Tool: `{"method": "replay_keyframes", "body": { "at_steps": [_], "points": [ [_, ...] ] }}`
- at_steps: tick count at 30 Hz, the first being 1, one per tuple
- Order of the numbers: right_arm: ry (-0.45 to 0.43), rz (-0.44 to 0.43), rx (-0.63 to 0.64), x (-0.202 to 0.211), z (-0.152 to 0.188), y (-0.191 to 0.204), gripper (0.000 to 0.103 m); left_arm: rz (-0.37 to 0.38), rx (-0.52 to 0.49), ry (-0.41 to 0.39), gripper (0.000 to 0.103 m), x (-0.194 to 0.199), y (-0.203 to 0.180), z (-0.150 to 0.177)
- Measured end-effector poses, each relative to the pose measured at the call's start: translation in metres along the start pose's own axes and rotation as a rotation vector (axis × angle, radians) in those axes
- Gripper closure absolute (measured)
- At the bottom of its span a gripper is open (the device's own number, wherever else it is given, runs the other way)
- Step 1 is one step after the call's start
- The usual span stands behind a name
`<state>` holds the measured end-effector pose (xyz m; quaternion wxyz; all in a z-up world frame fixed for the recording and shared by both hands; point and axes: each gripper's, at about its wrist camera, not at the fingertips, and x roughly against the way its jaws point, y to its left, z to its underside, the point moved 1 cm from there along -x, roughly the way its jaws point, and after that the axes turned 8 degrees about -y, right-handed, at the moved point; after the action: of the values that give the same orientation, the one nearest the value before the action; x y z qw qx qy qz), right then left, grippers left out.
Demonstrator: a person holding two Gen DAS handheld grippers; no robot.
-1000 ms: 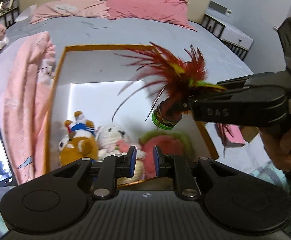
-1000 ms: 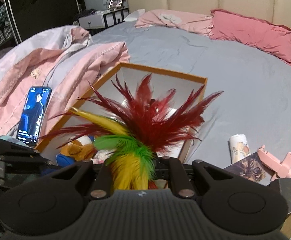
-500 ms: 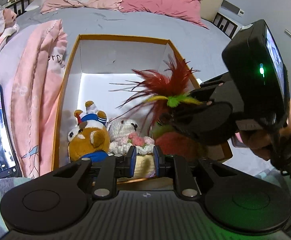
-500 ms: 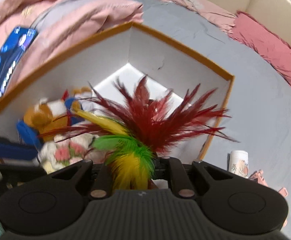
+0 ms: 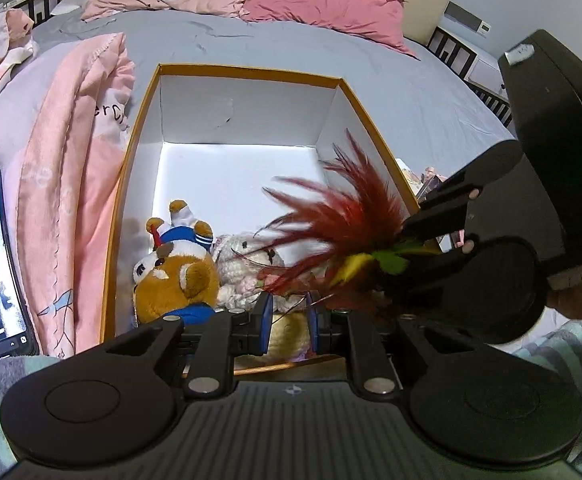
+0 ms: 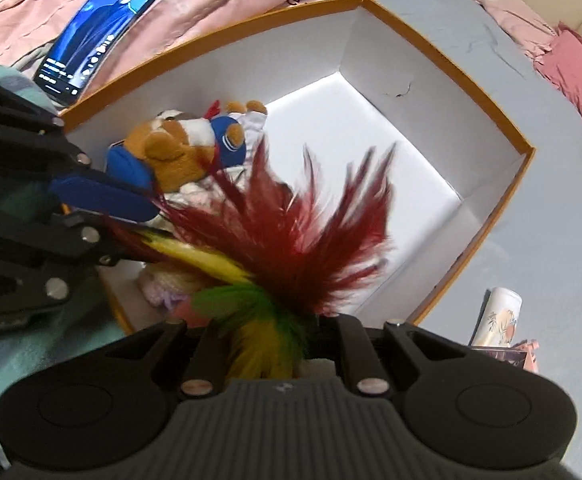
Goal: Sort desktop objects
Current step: 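Carry the pink ball and feather toy over the white box, then open the left tool over the box while the right tool releases the feather toy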
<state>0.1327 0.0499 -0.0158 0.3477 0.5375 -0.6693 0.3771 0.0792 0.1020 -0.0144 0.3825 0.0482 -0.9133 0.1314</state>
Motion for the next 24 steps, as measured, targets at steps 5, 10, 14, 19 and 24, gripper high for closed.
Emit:
{"method": "replay_keyframes", "body": {
  "at_steps": [5, 10, 14, 19, 24],
  "points": [
    [-0.002, 0.048, -0.006, -0.010, -0.003, -0.005, 0.091, -0.009, -0.004, 0.005, 0.084, 0.000, 0.000, 0.001],
    [-0.005, 0.090, 0.044, -0.016, -0.009, -0.003, 0.090, -0.017, -0.005, 0.009, 0.080, 0.000, -0.001, 0.001],
    [0.008, 0.066, 0.033, -0.017, -0.011, -0.004, 0.089, -0.016, -0.006, 0.010, 0.080, 0.000, 0.000, 0.002],
    [0.002, 0.080, 0.028, -0.012, -0.009, -0.002, 0.082, -0.022, -0.005, 0.010, 0.080, 0.000, 0.000, 0.002],
    [-0.029, 0.084, 0.006, 0.001, -0.003, -0.002, 0.076, -0.029, -0.012, 0.001, 0.078, 0.006, -0.002, 0.001]
  ]
}}
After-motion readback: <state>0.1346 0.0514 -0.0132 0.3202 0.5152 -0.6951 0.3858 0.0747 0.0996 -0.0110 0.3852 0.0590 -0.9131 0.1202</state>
